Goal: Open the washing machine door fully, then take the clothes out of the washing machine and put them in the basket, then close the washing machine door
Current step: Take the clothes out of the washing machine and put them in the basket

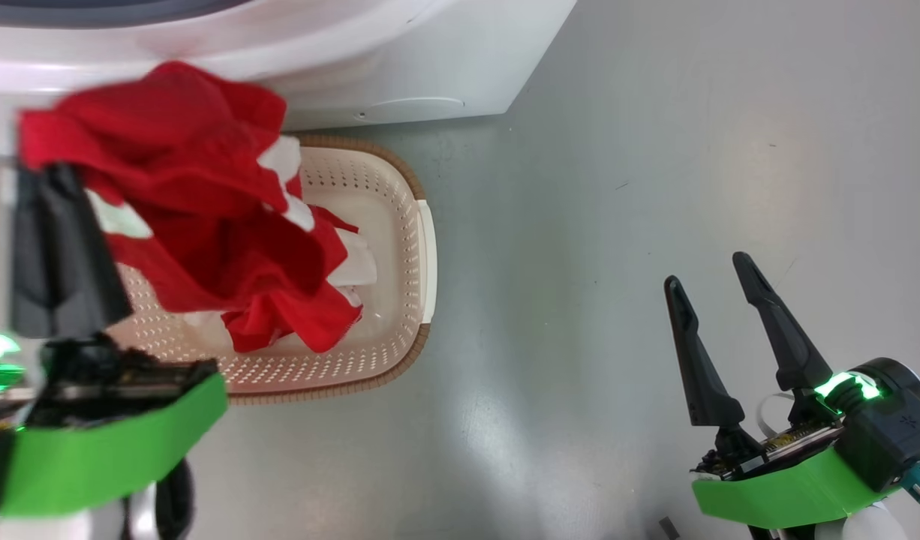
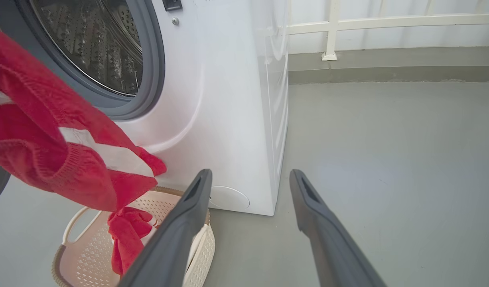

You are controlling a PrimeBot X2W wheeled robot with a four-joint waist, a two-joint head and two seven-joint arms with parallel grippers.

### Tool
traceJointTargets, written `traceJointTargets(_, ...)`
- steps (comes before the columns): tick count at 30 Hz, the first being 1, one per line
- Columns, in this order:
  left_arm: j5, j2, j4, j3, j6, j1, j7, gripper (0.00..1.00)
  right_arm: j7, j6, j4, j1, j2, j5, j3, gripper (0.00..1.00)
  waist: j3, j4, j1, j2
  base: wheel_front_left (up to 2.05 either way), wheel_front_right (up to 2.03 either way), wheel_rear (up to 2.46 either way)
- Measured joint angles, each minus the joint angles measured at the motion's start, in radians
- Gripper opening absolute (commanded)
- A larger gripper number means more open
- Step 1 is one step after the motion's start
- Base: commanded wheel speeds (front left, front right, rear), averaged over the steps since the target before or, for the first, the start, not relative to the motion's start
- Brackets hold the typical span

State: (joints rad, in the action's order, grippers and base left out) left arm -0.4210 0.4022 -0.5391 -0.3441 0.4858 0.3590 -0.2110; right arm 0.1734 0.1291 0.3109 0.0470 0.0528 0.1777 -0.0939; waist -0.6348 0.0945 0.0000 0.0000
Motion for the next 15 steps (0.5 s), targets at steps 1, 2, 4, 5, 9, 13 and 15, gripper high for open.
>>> traceJointTargets(1, -0.01, -0.01, 0.036, -0.002, -0.012, -0.008, -0.012, 0.0, 0.0, 0.0, 0.0, 0.0, 0.001, 0.0, -0.001, 1.0, 0.0, 0.0, 0.0, 0.0, 0.0, 0.0, 0.0)
traceJointTargets(2, -0.017, -0.021, 0.073, -0.001, -0.022, -0.014, -0.021, 0.0, 0.0, 0.0, 0.0, 0.0, 0.001, 0.0, -0.003, 1.0, 0.0, 0.001, 0.0, 0.0, 0.0, 0.0, 0.0)
traceJointTargets(4, -0.035, -0.041, 0.138, 0.003, -0.049, -0.029, -0.03, 0.0, 0.0, 0.0, -0.001, 0.0, 0.003, 0.0, -0.008, 1.0, -0.001, 0.004, 0.0001, 0.0, 0.0, 0.0, 0.0)
traceJointTargets(5, -0.04, -0.048, 0.171, 0.002, -0.065, -0.034, -0.038, 0.0, 0.0, 0.0, -0.001, 0.001, 0.004, 0.0, -0.009, 1.0, -0.001, 0.005, 0.0, 0.0, 0.0, 0.0, 0.0)
traceJointTargets(9, -0.065, -0.117, 0.311, 0.012, -0.165, -0.042, -0.045, 0.0, 0.0, 0.0, -0.002, 0.004, 0.007, 0.0, -0.01, 1.0, -0.009, 0.009, 0.0, 0.0001, 0.0, 0.0, 0.0)
traceJointTargets(13, -0.057, -0.159, 0.457, 0.029, -0.235, -0.042, -0.046, 0.0, 0.001, 0.0, -0.004, 0.015, 0.007, 0.0, -0.015, 1.0, -0.011, 0.013, 0.0, 0.0, 0.0, 0.0, 0.0)
traceJointTargets(15, -0.057, -0.179, 0.528, 0.04, -0.274, -0.041, -0.046, 0.0, 0.001, 0.0, -0.005, 0.016, 0.007, 0.0, -0.018, 1.0, -0.012, 0.016, 0.0, 0.0, 0.0, 0.0, 0.0)
